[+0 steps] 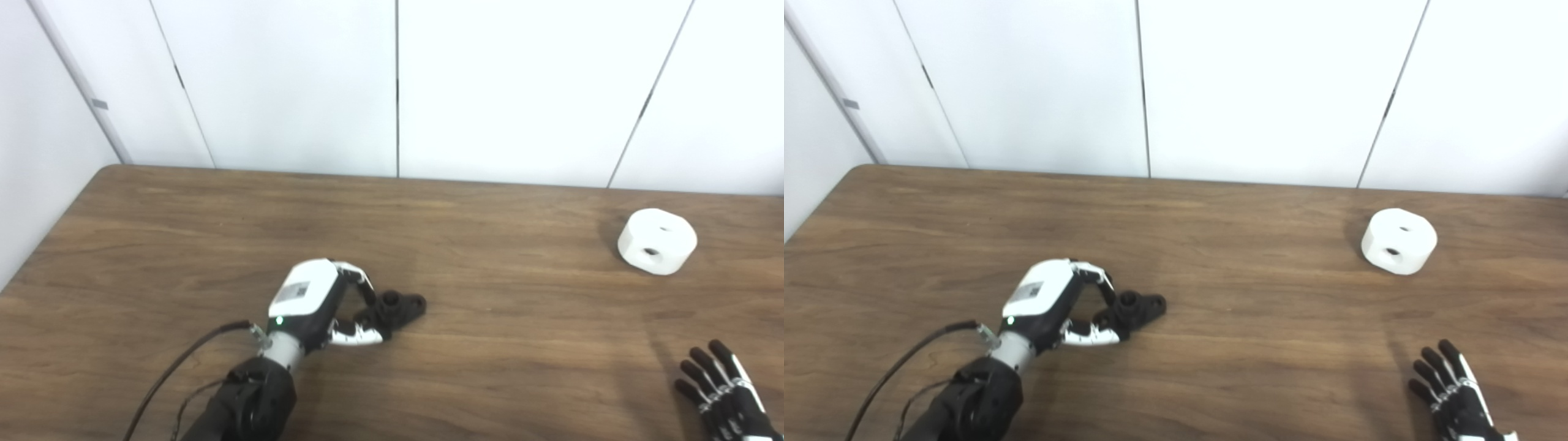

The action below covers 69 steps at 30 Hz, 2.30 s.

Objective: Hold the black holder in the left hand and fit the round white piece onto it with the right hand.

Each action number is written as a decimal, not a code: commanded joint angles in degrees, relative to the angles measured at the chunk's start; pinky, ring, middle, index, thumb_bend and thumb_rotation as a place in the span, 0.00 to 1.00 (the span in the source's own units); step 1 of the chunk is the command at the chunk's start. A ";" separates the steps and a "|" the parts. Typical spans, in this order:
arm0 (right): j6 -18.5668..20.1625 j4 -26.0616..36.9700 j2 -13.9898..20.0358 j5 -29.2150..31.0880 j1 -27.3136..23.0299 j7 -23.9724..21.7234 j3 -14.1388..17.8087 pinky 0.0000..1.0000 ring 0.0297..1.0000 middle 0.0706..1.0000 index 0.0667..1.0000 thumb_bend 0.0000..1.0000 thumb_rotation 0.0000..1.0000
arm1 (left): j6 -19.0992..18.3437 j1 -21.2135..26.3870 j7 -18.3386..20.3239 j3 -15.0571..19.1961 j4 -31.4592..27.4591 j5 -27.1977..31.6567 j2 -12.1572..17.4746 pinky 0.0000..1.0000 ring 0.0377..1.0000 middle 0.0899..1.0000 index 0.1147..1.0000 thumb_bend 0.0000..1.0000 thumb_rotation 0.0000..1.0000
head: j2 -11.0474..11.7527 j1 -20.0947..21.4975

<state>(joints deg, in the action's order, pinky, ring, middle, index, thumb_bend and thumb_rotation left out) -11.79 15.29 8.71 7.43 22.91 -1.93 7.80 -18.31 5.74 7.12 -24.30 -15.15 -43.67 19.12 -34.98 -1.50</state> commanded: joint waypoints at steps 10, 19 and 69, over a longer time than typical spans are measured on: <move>1.89 2.76 -1.75 -1.60 1.36 -0.54 -3.11 0.80 0.87 0.88 0.91 0.71 0.96 | 4.37 -6.44 5.63 -3.15 -6.04 -1.10 -0.11 0.93 0.84 0.74 0.42 0.51 0.06 | -2.99 2.06; 4.94 6.38 -1.96 -2.50 1.35 0.17 -3.79 0.82 0.88 0.89 0.92 0.69 0.98 | 8.60 -10.87 5.29 -4.32 -7.44 -2.64 -0.59 0.90 0.83 0.74 0.42 0.51 0.05 | -5.48 4.25; 38.69 2.91 18.71 -43.89 -39.03 -10.81 -3.77 0.92 1.00 1.00 1.00 0.79 0.50 | 17.78 -16.55 4.67 0.25 -3.46 -0.32 -0.64 0.89 0.82 0.73 0.42 0.51 0.05 | -2.73 19.85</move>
<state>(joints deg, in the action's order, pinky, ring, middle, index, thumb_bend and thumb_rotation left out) 26.88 17.92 26.57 -34.75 -13.71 -12.13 3.57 0.99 -8.19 7.81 -23.74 -19.67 -44.37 16.80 -37.71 18.28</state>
